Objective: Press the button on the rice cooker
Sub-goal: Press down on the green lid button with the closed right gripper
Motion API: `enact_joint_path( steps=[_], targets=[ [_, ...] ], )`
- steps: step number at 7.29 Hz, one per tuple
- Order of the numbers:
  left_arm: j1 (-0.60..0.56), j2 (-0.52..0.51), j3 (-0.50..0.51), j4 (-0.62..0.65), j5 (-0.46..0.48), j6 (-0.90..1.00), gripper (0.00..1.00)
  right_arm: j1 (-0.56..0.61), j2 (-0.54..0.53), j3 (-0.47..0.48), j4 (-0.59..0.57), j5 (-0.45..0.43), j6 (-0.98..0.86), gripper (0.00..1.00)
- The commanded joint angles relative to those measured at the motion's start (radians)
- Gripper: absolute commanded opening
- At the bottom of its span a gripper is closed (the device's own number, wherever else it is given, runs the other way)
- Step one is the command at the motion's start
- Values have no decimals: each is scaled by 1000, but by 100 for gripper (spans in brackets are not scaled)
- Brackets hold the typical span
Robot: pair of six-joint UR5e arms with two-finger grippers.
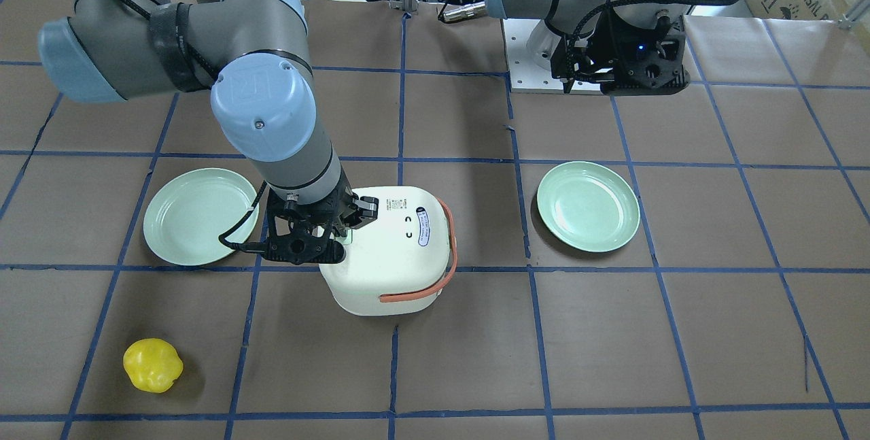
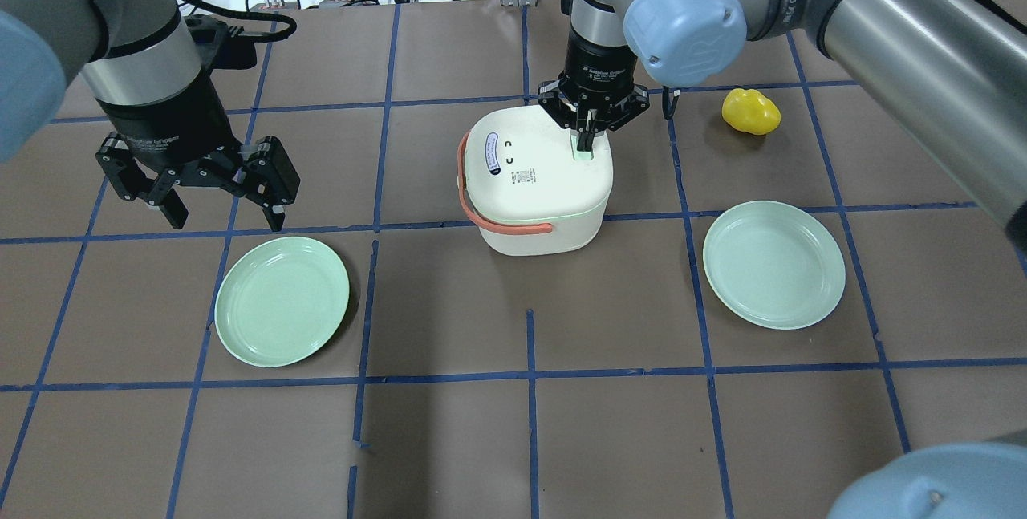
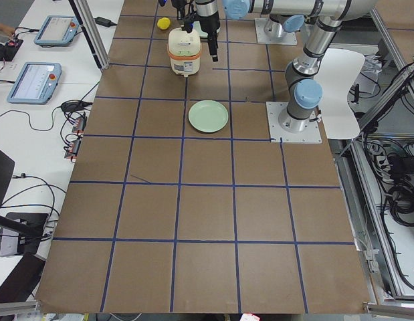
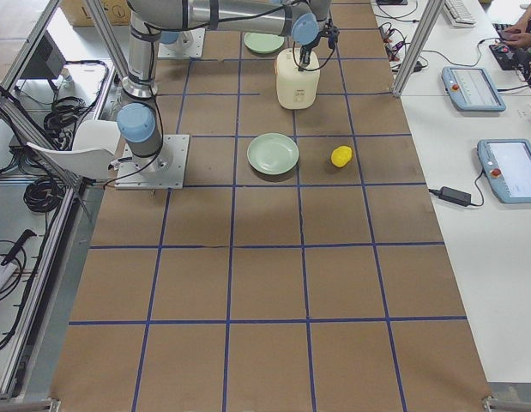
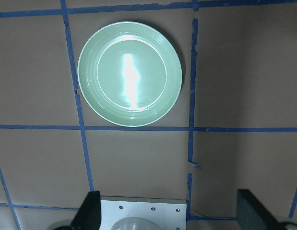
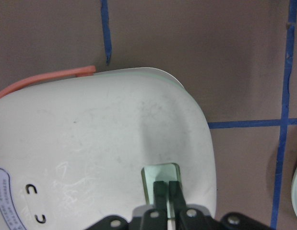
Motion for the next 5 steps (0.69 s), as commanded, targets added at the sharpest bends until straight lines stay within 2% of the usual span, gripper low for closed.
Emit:
enact_joint_path(
  steps=[1, 3, 4, 5],
  targets=[
    [0, 0, 0, -1, -1, 0, 100, 1, 3, -1, -1, 0, 1, 17],
    [0, 0, 0, 0, -1, 0, 100, -4, -14, -47, 52, -20, -6, 22],
    [0, 0, 0, 0, 1, 0, 100, -4, -45, -110, 141, -21, -7, 37],
    [0, 0, 0, 0, 1, 0, 100, -5, -51, -171, 163, -23, -6, 90]
  ],
)
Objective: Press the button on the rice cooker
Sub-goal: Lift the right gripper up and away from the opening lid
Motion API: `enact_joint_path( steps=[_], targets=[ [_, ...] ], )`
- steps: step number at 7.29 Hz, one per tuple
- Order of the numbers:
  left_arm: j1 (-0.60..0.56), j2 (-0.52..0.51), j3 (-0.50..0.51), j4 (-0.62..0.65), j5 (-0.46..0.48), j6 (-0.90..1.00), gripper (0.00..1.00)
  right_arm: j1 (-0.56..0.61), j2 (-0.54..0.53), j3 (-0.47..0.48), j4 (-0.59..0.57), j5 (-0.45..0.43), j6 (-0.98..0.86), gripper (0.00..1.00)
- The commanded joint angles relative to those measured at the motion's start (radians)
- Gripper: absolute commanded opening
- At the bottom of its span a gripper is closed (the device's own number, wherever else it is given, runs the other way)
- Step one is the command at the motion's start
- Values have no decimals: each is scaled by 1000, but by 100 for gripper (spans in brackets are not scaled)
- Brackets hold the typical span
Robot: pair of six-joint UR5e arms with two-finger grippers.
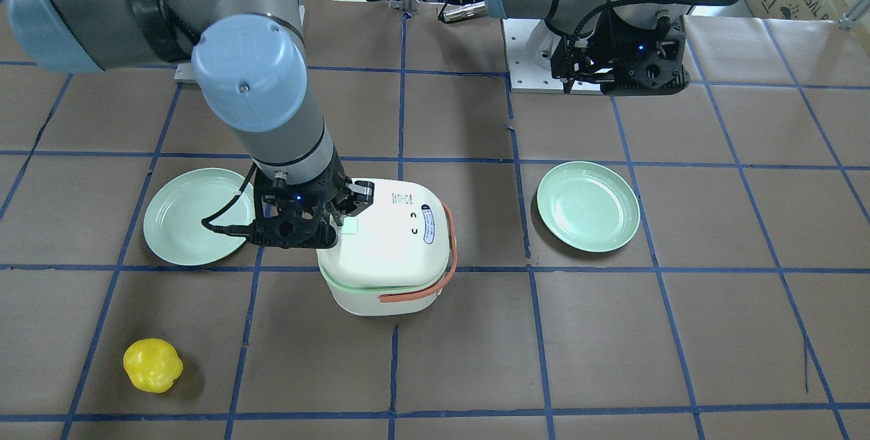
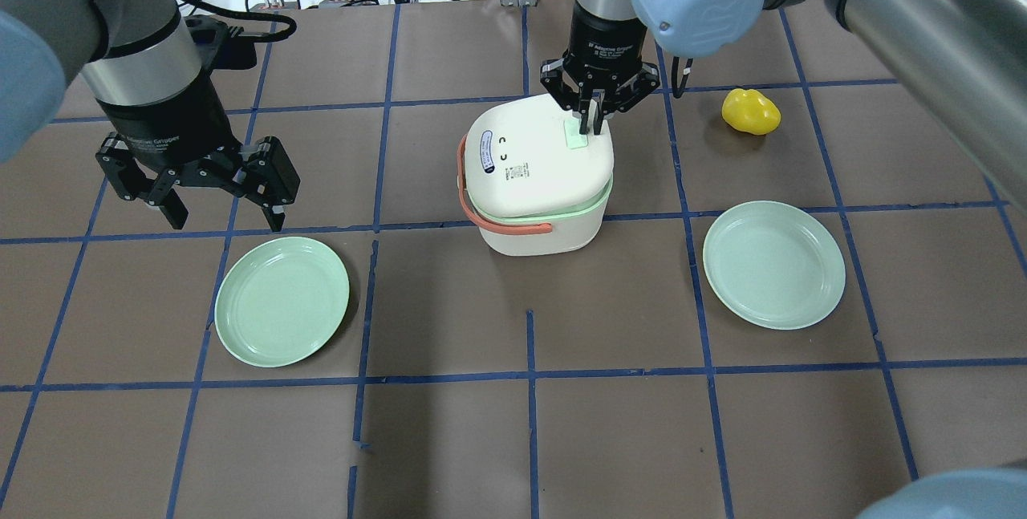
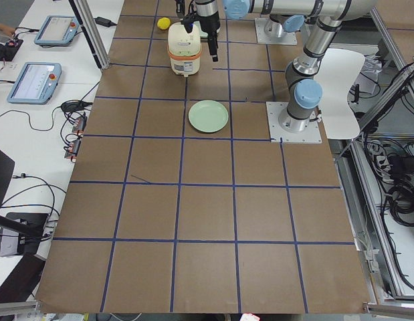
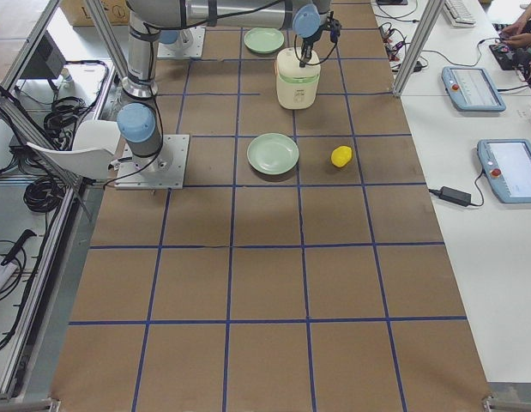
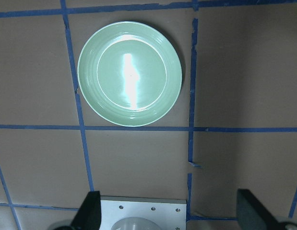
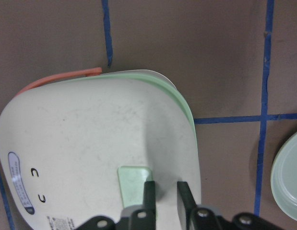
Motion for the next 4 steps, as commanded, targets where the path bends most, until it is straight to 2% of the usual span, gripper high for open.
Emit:
enact_joint_path(
  steps=[1, 4],
  targets=[
    [0, 0, 0, 0, -1, 0, 100, -11, -36, -87, 67, -3, -3, 100],
    [0, 0, 0, 0, 0, 0, 100, -76, -125, -12, 115, -10, -127, 100]
  ],
)
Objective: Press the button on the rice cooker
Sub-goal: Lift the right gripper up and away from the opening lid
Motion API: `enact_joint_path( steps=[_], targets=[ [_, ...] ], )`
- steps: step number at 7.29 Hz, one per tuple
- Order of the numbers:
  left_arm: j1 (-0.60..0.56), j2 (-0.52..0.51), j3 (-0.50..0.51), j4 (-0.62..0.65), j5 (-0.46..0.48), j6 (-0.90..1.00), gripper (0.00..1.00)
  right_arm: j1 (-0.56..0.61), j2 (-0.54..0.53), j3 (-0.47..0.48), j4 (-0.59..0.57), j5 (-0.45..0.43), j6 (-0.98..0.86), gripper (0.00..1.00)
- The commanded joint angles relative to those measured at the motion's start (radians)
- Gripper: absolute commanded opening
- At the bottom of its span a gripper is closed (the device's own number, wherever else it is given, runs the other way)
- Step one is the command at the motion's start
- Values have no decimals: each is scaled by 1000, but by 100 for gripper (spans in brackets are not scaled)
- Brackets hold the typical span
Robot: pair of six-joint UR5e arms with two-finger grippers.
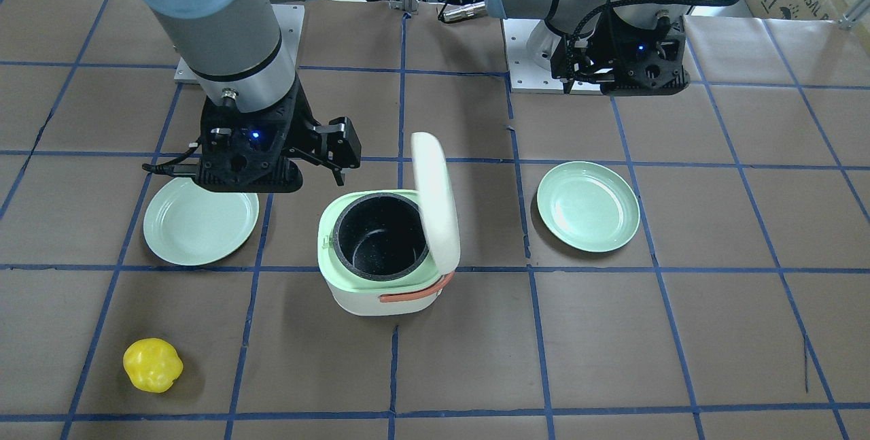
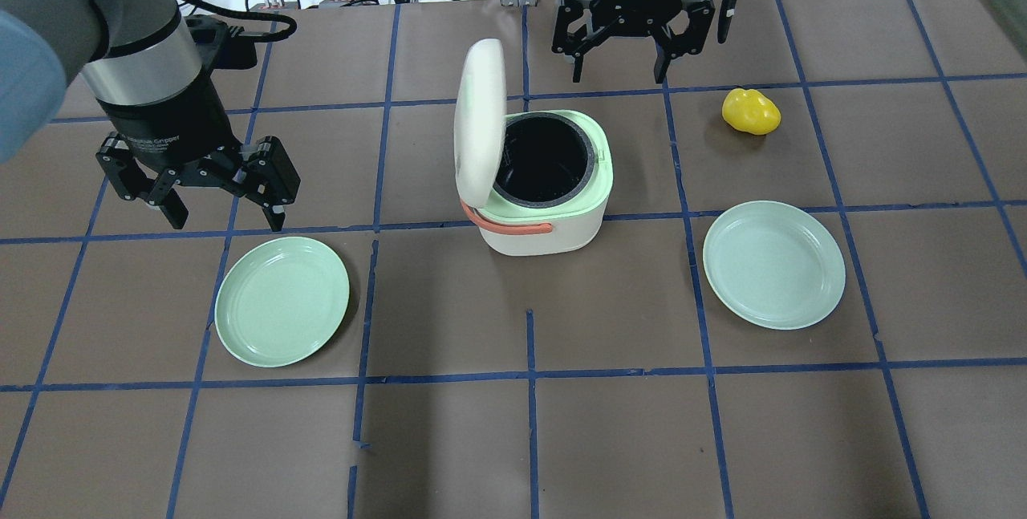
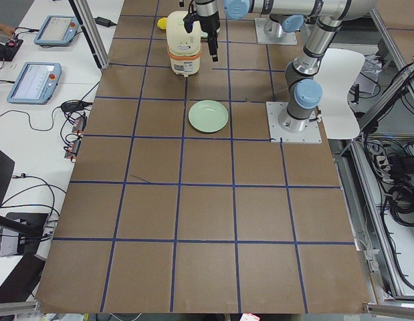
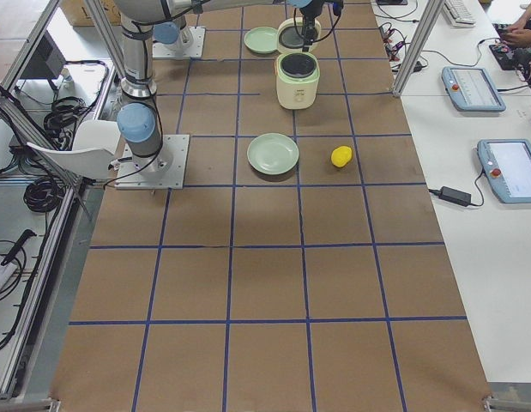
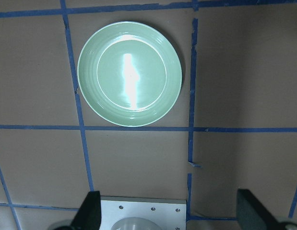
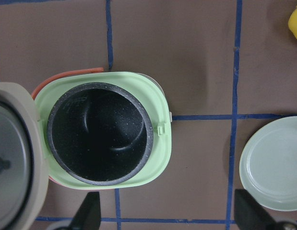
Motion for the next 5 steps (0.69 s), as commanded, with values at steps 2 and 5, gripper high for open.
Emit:
enact_joint_path(
  steps=[2, 5],
  targets=[
    [0, 0, 0, 0, 1, 0, 100, -100, -148, 191, 13, -3, -116, 100],
    [0, 0, 0, 0, -1, 0, 100, -157, -225, 277, 40, -51, -130, 100]
  ],
)
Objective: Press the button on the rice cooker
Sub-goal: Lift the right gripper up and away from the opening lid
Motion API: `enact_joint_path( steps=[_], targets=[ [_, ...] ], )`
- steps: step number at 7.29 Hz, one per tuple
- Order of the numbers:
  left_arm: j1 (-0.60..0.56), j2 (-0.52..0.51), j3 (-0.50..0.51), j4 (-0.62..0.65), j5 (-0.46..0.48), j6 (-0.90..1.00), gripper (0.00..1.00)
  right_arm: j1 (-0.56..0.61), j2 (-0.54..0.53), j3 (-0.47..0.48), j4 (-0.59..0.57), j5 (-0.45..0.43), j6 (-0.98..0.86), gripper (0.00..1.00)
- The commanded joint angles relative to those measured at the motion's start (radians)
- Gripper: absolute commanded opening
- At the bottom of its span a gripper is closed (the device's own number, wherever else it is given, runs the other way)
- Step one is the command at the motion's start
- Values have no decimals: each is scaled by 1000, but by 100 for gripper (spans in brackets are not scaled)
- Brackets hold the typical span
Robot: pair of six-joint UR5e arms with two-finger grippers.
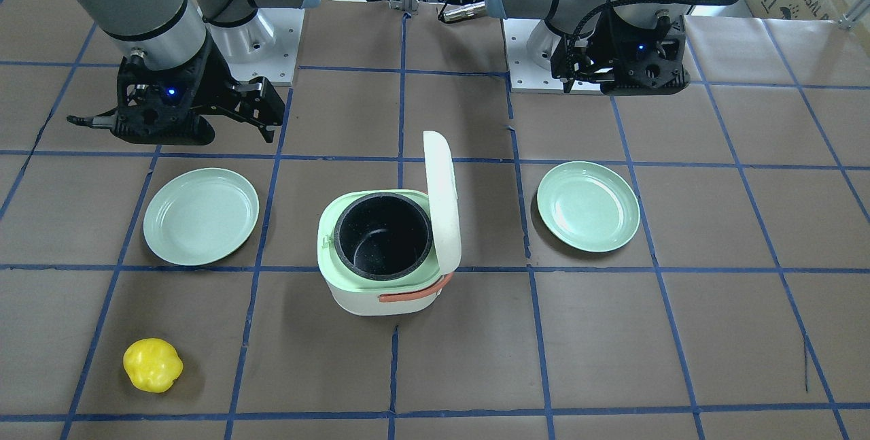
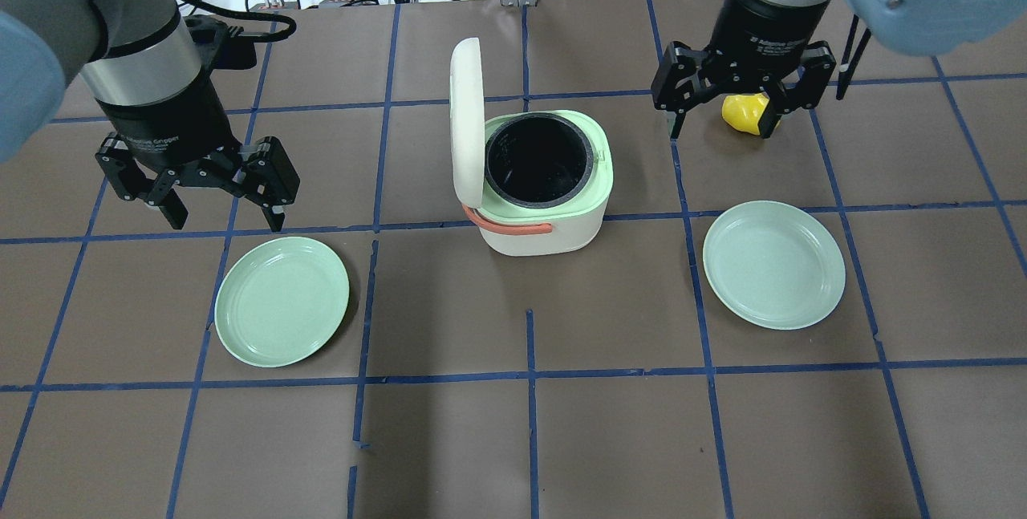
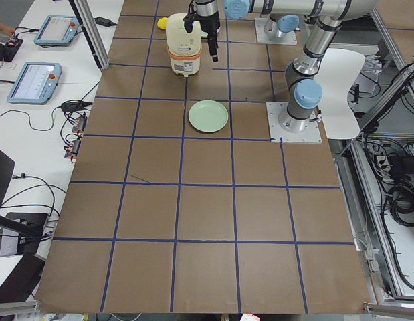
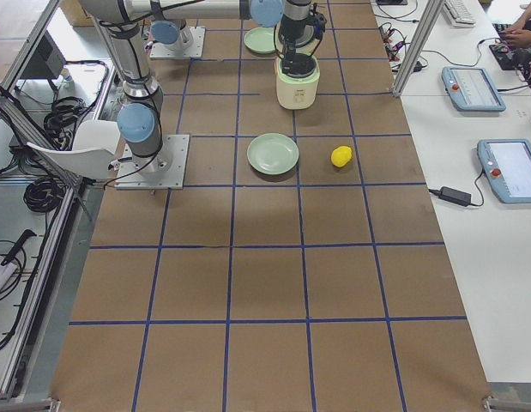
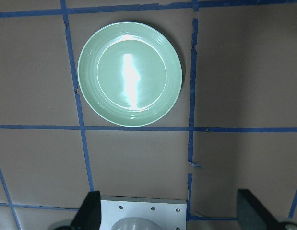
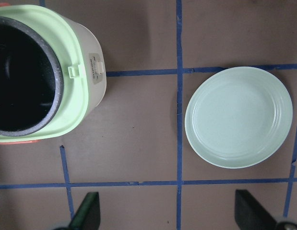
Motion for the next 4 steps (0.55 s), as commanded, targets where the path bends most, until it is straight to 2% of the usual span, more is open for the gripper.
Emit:
enact_joint_path(
  steps=[1, 4],
  targets=[
    [0, 0, 0, 1, 1, 0, 100, -16, -37, 37, 15, -30, -8, 100],
    [0, 0, 0, 1, -1, 0, 100, -18, -8, -43, 9, -37, -8, 100]
  ],
)
